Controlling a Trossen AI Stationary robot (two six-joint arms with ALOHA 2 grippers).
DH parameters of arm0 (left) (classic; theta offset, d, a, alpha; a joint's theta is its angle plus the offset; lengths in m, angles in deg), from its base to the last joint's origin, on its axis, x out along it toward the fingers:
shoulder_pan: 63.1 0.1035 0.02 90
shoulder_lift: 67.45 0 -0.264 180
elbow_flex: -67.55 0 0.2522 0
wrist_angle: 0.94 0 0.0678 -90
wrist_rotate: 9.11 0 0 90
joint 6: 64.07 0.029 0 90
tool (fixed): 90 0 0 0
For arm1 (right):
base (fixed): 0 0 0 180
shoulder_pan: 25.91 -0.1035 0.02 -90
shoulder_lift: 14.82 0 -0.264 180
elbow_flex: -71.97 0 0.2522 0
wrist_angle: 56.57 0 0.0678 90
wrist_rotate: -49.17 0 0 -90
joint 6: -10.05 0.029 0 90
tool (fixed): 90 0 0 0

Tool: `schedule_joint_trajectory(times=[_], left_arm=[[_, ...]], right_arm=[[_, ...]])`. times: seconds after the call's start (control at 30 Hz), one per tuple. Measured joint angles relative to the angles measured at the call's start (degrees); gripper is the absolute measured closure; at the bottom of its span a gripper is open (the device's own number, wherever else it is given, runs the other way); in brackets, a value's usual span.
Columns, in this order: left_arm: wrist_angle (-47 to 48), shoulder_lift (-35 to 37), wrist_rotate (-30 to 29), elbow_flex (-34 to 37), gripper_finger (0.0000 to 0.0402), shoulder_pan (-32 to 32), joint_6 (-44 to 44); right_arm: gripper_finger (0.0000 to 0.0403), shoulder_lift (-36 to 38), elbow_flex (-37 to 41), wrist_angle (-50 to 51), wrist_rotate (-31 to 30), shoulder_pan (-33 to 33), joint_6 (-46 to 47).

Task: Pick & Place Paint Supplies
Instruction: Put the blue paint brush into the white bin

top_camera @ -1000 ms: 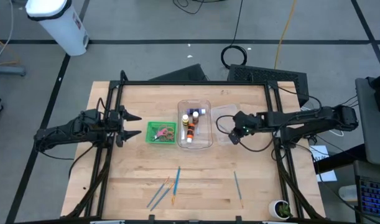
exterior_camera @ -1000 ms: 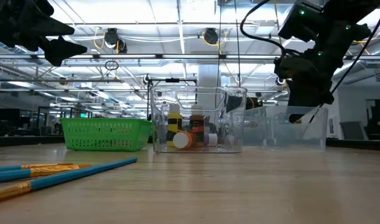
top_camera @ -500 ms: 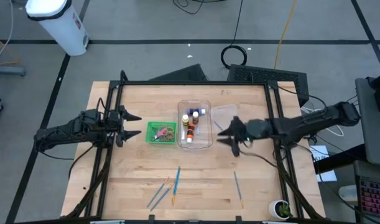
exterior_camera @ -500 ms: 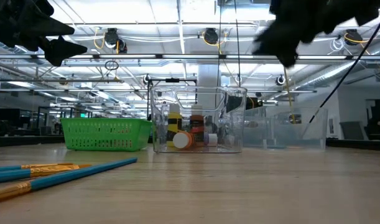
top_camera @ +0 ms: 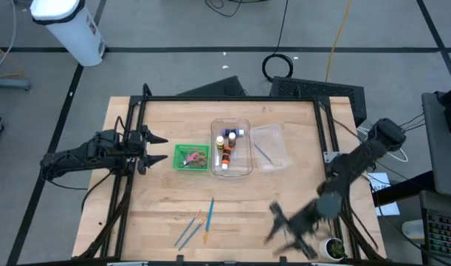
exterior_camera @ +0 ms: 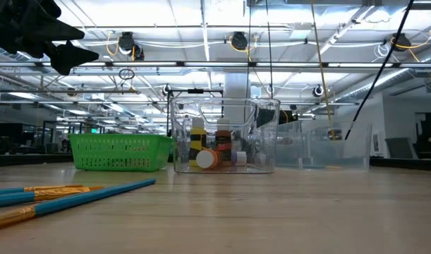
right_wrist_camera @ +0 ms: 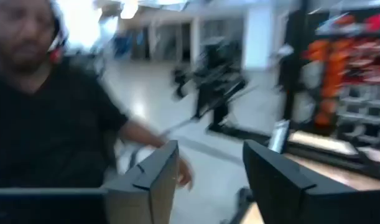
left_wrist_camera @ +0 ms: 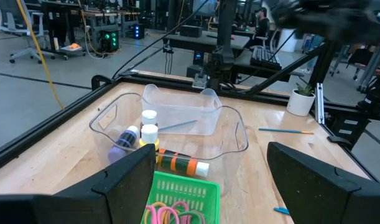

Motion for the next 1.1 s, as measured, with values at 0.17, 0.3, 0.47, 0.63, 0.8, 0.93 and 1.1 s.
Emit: schedule_joint_trajectory(times=[0.17,0.3,0.47,0.63,0.8,0.93,1.1], left_arm=[[0.0,0.0,0.0,0.0,0.0091,0.0,0.0],[0.0,0.0,0.0,0.0,0.0091,0.0,0.0],[0.0,0.0,0.0,0.0,0.0091,0.0,0.0],[0.0,0.0,0.0,0.0,0.0091,0.0,0.0],[0.0,0.0,0.0,0.0,0.0091,0.0,0.0],[0.0,0.0,0.0,0.0,0.0091,0.0,0.0],[0.0,0.0,0.0,0.0,0.0091,0.0,0.0]], right_arm=[[0.0167,-7.1,-12.9,24.1,-0.2,-4.5,8.3],[0.0154,-10.4,-17.4,42.5,-6.6,-5.1,26.8],[0.0168,-13.2,-16.6,60.7,-5.7,-5.0,51.5],[0.0196,-15.9,-15.1,71.6,4.7,-5.0,65.3],[0.0222,-16.9,-13.0,73.3,6.0,-4.5,74.0],[0.0237,-17.3,-10.7,65.8,6.0,-4.1,75.7],[0.0254,-19.7,-9.6,61.9,7.3,-4.1,75.4]])
